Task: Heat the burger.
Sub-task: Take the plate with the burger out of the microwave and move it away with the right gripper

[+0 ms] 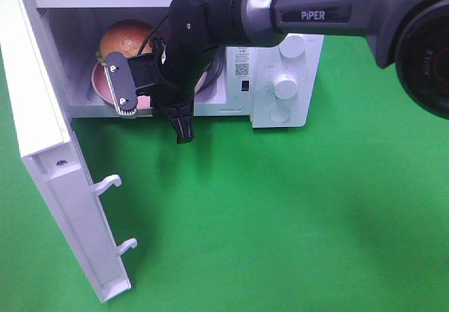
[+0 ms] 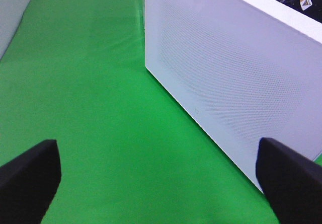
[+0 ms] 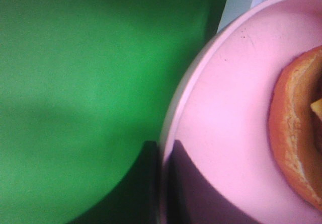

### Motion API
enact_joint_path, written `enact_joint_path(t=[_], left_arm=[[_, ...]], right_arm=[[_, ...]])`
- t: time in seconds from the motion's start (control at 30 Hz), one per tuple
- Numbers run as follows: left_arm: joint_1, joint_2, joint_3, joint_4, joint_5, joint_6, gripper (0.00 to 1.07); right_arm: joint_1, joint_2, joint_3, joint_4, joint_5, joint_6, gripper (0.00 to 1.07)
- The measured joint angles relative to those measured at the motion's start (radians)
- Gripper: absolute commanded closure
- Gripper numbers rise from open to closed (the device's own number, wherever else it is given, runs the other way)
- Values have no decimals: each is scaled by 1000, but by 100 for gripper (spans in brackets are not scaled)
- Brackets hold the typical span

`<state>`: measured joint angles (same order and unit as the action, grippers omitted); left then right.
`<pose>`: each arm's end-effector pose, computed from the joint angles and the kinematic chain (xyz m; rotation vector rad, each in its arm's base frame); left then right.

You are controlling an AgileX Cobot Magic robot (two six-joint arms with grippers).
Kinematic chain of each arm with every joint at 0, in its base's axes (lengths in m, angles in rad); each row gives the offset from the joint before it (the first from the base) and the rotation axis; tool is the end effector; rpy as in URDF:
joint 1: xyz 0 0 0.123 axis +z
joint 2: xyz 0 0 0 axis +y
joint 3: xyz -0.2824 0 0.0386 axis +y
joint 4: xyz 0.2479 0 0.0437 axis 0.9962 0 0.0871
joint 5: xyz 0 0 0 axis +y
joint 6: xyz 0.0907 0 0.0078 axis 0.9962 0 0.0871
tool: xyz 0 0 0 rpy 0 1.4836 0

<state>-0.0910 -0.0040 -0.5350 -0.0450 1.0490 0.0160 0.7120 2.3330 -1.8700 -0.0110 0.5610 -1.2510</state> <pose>-0.0096 -0.0027 0.2878 0.1094 1.9912 -0.1017 0.3926 0.3381 0.1556 -2.1026 1.3945 -0.2312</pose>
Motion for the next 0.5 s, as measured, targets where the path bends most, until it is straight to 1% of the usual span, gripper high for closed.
enact_joint_path(t=[0.1, 0.17, 0.27, 0.3, 0.33, 0.37, 0.47, 0.5], left_arm=[[0, 0, 0, 0, 0, 0, 9], [0, 0, 0, 0, 0, 0, 9], [0, 0, 0, 0, 0, 0, 9], [0, 0, 0, 0, 0, 0, 9], [0, 0, 0, 0, 0, 0, 9], [0, 0, 0, 0, 0, 0, 9], [0, 0, 0, 0, 0, 0, 9], [0, 0, 0, 0, 0, 0, 9]], right_arm=[[0, -19, 28, -1, -12, 0, 107], [3, -53, 90, -1, -40, -22, 107], [4, -62, 109, -1, -52, -36, 107], [10, -82, 146, -1, -69, -64, 107], [10, -82, 146, -1, -69, -64, 107], [12, -105, 186, -1, -89, -91, 107], [14, -123, 216, -3, -110, -107, 107], [14, -143, 247, -3, -132, -114, 107]])
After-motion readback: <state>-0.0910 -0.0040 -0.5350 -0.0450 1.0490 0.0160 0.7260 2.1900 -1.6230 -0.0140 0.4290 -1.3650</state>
